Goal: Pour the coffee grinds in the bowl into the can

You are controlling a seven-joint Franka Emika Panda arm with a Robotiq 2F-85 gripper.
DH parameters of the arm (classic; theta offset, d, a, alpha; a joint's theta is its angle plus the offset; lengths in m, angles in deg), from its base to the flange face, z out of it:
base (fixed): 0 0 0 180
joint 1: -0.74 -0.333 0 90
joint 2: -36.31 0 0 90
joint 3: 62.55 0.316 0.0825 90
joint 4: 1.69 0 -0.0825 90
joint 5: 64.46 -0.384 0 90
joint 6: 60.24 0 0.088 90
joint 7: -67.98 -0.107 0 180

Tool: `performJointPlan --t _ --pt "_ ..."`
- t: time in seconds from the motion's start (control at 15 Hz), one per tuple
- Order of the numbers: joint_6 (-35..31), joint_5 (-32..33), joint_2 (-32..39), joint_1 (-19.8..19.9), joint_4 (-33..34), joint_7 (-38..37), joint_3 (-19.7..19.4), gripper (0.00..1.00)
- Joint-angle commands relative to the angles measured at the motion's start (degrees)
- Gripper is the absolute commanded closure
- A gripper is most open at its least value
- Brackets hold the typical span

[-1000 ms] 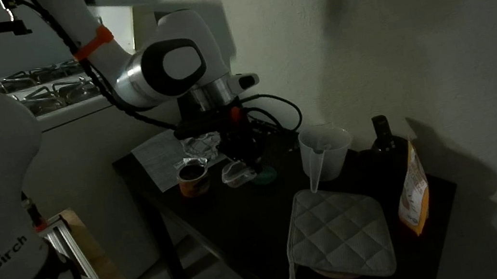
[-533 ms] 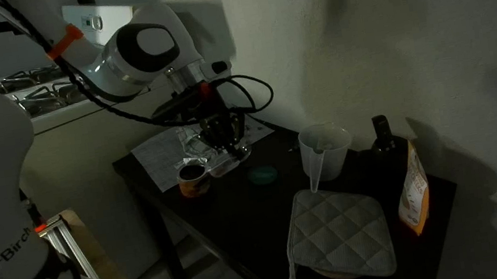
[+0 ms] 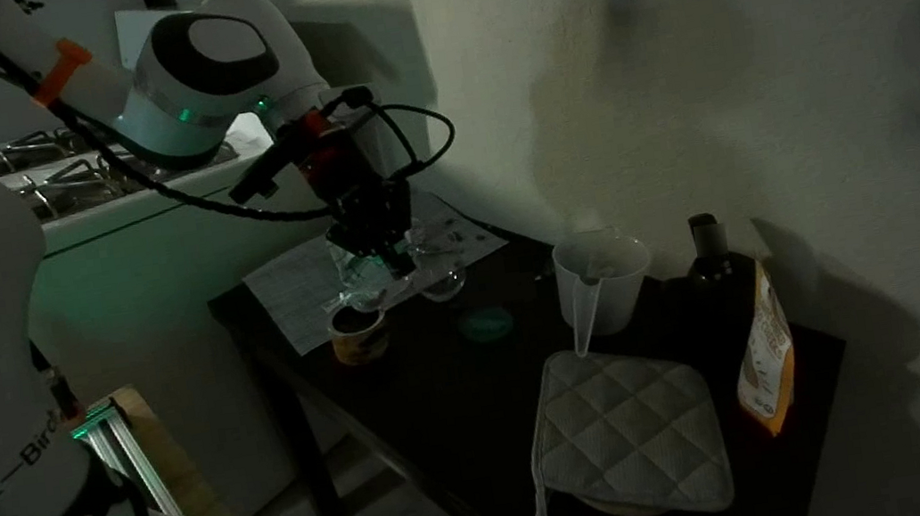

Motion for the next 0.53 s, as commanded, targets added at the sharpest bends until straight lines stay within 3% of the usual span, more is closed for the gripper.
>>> performJointPlan --t 0.0,0.07,0.47 --pt "5.32 -0.42 5.99 -2.24 0.33 0.12 1.17 0.97" --pt "5.43 -0.26 7.22 -3.83 -1.66 0.12 1.19 0.97" --pt "10.12 3.98 9.80 -2.26 0.62 -2.41 7.64 0.97"
